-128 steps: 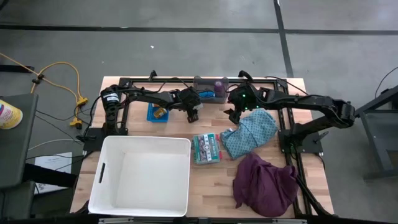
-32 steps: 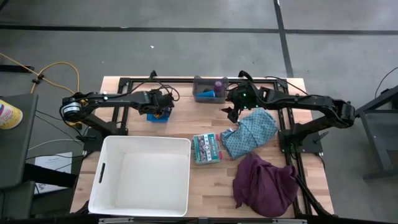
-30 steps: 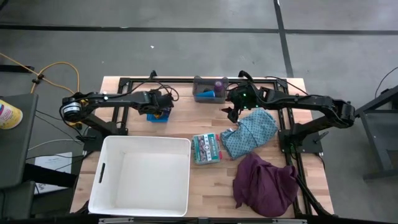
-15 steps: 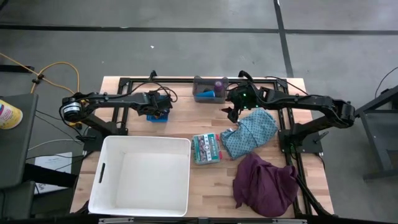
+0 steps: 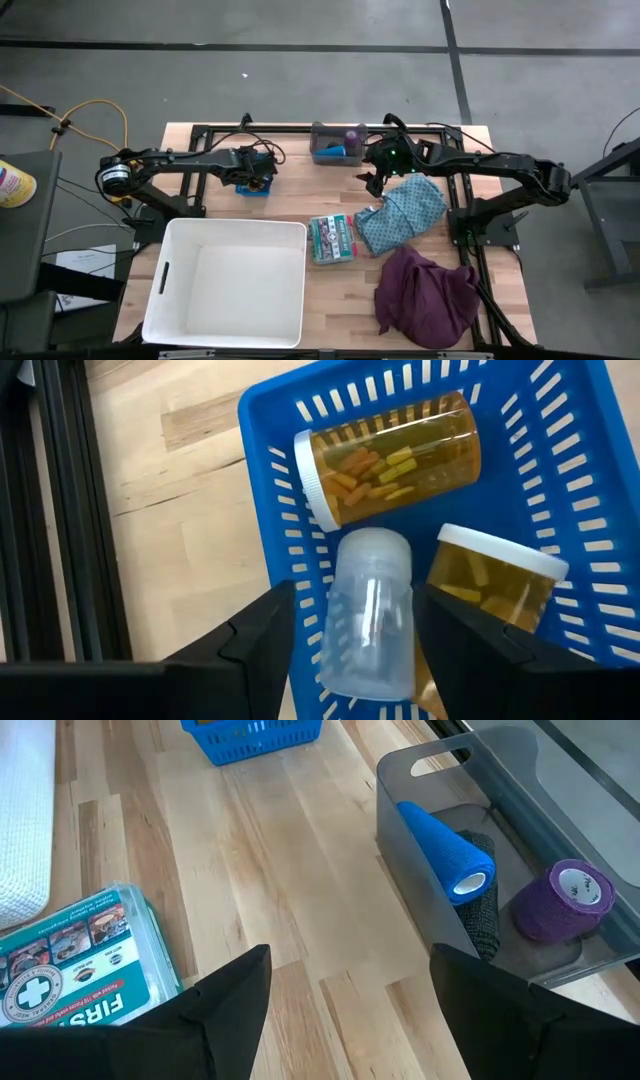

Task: Pick & place medical supplies in basket/bin
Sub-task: Put the blue patient gown into the white laundry organizer

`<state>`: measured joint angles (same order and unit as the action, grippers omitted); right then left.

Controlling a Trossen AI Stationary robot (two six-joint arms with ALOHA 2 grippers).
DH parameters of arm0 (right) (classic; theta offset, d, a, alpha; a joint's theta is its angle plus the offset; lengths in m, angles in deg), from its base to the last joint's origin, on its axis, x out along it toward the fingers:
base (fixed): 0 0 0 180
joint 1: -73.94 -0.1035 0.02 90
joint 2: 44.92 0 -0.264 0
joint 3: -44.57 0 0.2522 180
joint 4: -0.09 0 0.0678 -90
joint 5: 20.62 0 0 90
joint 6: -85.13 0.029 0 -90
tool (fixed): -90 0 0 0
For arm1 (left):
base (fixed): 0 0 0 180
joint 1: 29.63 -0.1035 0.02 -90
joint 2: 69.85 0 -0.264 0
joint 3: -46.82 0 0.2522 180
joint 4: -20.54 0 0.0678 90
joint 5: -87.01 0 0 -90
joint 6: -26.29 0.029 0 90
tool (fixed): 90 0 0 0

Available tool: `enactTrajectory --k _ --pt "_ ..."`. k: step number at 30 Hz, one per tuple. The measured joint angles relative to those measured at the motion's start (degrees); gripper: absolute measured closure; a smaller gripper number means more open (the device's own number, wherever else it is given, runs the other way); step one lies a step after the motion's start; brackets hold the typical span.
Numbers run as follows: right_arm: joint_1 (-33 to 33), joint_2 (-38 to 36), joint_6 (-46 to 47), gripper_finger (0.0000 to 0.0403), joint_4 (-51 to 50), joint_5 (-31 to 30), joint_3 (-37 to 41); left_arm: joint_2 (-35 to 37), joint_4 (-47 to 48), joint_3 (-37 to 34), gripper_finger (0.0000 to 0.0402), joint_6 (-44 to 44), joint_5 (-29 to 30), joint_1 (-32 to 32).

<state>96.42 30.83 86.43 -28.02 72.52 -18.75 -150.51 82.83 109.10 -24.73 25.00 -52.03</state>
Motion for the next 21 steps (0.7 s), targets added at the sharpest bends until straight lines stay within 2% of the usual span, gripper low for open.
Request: enactTrajectory --k 10,21 --pt "0.02 0.0 -0.01 0.0141 0.01 0.0 0.0 0.32 0.0 0.0 0.0208 0.76 0.02 0.0" --pt "0.02 0.0 -0.01 0.0141 0.01 0.0 0.0 10.22 -1.59 1.14 0.0208 9.66 0.5 -1.32"
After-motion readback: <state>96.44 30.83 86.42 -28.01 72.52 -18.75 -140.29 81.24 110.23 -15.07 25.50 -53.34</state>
